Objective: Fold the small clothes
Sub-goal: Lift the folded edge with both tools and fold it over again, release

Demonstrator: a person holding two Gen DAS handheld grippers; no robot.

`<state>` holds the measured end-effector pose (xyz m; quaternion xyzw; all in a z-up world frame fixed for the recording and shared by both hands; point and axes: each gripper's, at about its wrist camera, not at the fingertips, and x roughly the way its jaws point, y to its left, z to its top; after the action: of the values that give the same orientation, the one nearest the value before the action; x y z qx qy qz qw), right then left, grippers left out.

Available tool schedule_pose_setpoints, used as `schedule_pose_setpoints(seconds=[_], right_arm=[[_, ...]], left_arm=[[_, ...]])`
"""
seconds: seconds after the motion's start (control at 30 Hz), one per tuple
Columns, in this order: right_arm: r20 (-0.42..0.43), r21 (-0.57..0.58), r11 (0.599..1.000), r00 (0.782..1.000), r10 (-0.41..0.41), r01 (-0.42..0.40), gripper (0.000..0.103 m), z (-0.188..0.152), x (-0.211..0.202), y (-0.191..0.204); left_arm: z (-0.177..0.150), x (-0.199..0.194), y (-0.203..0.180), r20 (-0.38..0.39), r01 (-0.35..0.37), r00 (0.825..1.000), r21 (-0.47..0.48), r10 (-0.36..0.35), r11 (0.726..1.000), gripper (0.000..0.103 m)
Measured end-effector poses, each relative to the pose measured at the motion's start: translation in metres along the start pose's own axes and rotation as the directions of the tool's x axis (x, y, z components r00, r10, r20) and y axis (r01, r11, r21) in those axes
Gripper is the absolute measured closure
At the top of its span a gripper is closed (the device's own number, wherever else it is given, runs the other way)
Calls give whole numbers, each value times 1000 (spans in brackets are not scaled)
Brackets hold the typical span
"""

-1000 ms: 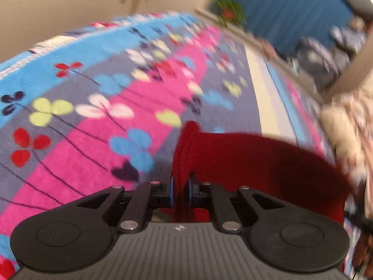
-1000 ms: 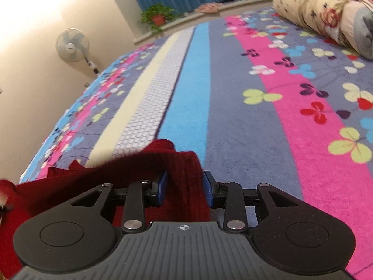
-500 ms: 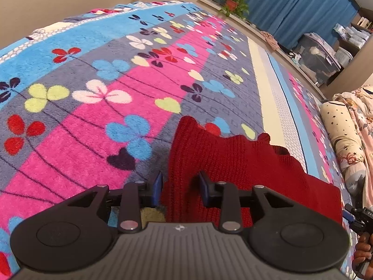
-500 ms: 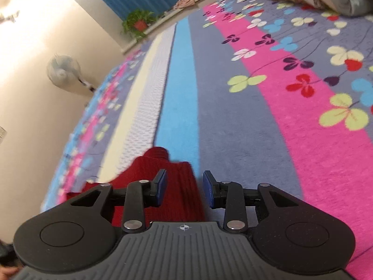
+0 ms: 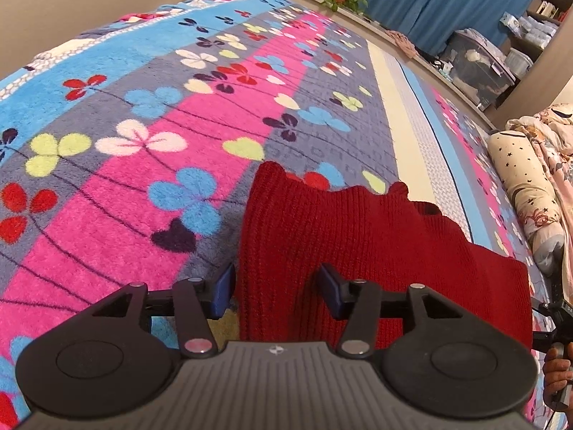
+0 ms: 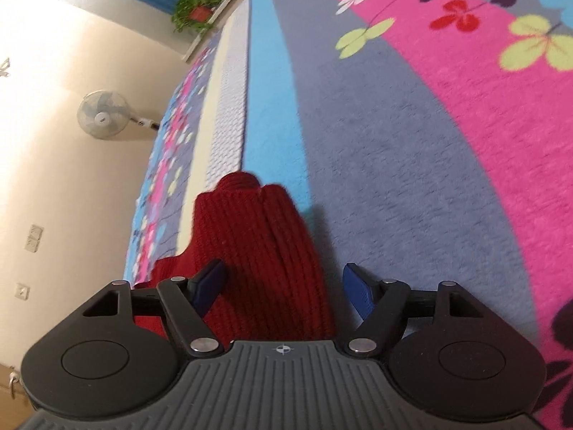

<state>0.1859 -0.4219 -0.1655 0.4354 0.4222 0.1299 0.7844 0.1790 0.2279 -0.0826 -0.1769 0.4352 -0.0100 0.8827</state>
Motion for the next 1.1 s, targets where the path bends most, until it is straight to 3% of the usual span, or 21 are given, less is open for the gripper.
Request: schedule_pose_setpoints(seconds=[0.07,0.1,0.13,0.17,0.27,0.33,0.43,0.47,0.53,0.57,0.6,0.67,0.7,0.73,0.77,0.8,0.87,0.93,1.0,1.1], right_arm=[[-22,-39,998,999,40,-41,55,-3,2,9],[-14,-79,996,999,44,-45,58,-3,2,16],[6,-124,992,1000,28,-27,71,-3,-1,23],[30,-159,987,999,19,-13,87,-3,-4,30],[133,-186,982,991,3,22,93,2,-21,43],[235,-277,959,972,8,59,93,2,-36,63],[340,-425,904,932,124,34,94,-6,-57,94],[367,-458,888,917,158,30,94,-10,-60,103],[401,-466,884,899,174,37,94,-12,-59,109],[409,-452,890,900,150,57,94,-11,-56,108],[407,-431,898,907,109,85,93,-9,-49,106],[337,-384,909,941,-26,162,91,-3,-27,95],[285,-364,912,955,-85,190,89,0,-16,87],[251,-345,912,958,-137,220,86,0,-6,80],[237,-329,911,955,-176,249,85,0,-1,76],[229,-317,914,955,-186,254,82,0,-1,73],[202,-287,930,964,-175,229,60,1,-5,69],[157,-268,941,973,-168,206,51,0,-9,67],[121,-266,943,978,-172,199,51,-4,-5,70],[90,-296,937,982,-169,188,51,-18,-11,74]], left_arm=[[0,-1,-2,8,4,1000,15,-4,1000,60],[0,-2,-4,21,0,1000,32,-1,999,71],[0,-4,-7,37,-13,999,48,12,999,85],[1,-7,-8,55,-30,998,62,26,998,90],[4,-18,-8,123,-54,991,68,45,996,91],[8,-29,-8,192,-54,981,66,41,996,92],[10,-46,-14,304,-71,952,77,45,995,92],[12,-51,-16,340,-90,939,74,60,993,92],[15,-53,-13,359,-101,930,45,79,994,91],[16,-50,-10,338,-103,937,33,86,994,91],[16,-42,-7,284,-94,955,28,82,995,91],[15,-25,-3,168,-112,980,29,105,993,87],[14,-18,0,119,-134,984,29,129,991,82],[13,-14,3,81,-143,987,25,141,989,67],[11,-12,7,52,-143,988,8,142,990,61],[10,-13,12,39,-134,990,-13,134,991,57],[8,-20,22,22,-83,996,-65,85,994,53],[2,-26,31,-14,-28,1000,-116,27,993,49],[-9,-31,31,-57,5,998,-124,-12,992,49],[-22,-37,22,-106,13,994,-61,-20,998,49]])
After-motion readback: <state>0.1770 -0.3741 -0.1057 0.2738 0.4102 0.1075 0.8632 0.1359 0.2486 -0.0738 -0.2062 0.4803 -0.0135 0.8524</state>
